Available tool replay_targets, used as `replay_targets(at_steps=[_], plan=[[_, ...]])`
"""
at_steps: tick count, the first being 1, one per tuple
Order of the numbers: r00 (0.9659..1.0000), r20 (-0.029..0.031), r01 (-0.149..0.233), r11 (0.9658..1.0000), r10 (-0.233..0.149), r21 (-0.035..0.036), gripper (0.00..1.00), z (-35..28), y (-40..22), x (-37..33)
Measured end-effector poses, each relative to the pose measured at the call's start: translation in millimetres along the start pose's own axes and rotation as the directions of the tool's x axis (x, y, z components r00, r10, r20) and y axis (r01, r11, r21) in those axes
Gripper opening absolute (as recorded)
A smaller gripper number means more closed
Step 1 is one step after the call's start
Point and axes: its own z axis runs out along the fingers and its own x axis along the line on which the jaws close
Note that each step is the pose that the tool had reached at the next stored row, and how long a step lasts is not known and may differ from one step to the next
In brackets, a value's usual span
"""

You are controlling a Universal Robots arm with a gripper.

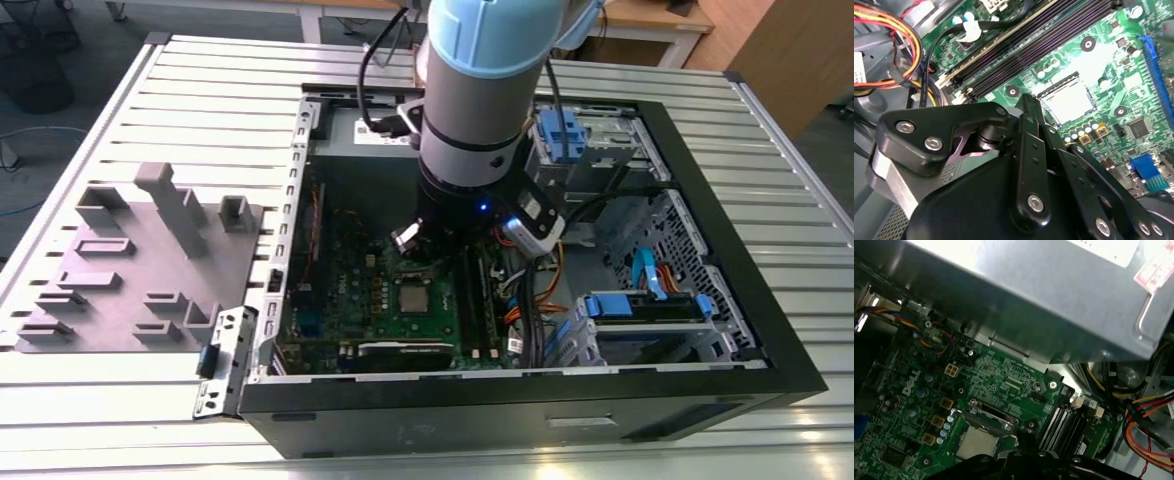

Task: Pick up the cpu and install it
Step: 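Close the cpu cover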

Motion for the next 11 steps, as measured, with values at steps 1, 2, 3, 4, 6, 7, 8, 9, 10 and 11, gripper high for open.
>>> replay_targets(at_steps=[1, 2, 3, 4, 6, 7, 8, 9, 10, 11], plan=[[1.0000, -0.0004, 0.000, 1.0000, 0.000, -0.0003, 0.11, -0.1, -1.3, 0.1], [1.0000, -0.0008, 0.000, 1.0000, 0.000, -0.0005, 0.11, -0.1, -2.5, 0.2], [1.0000, -0.0010, 0.000, 1.0000, 0.000, -0.0007, 0.11, -0.2, -3.6, 0.3], [1.0000, -0.0012, 0.000, 1.0000, 0.000, -0.0008, 0.11, -0.2, -4.6, 0.4], [1.0000, -0.0015, 0.000, 1.0000, 0.000, -0.0008, 0.11, -0.3, -6.7, 0.7], [1.0000, -0.0016, 0.000, 1.0000, 0.000, -0.0008, 0.11, -0.4, -7.9, 0.9], [1.0000, -0.0016, 0.000, 1.0000, 0.000, -0.0009, 0.11, -0.4, -8.9, 1.1], [1.0000, -0.0016, 0.000, 1.0000, 0.000, -0.0009, 0.11, -0.4, -9.8, 1.3], [1.0000, -0.0017, 0.000, 1.0000, 0.000, -0.0010, 0.11, -0.4, -10.6, 1.4], [1.0000, -0.0018, 0.000, 1.0000, 0.000, -0.0010, 0.11, -0.4, -11.5, 1.5]])
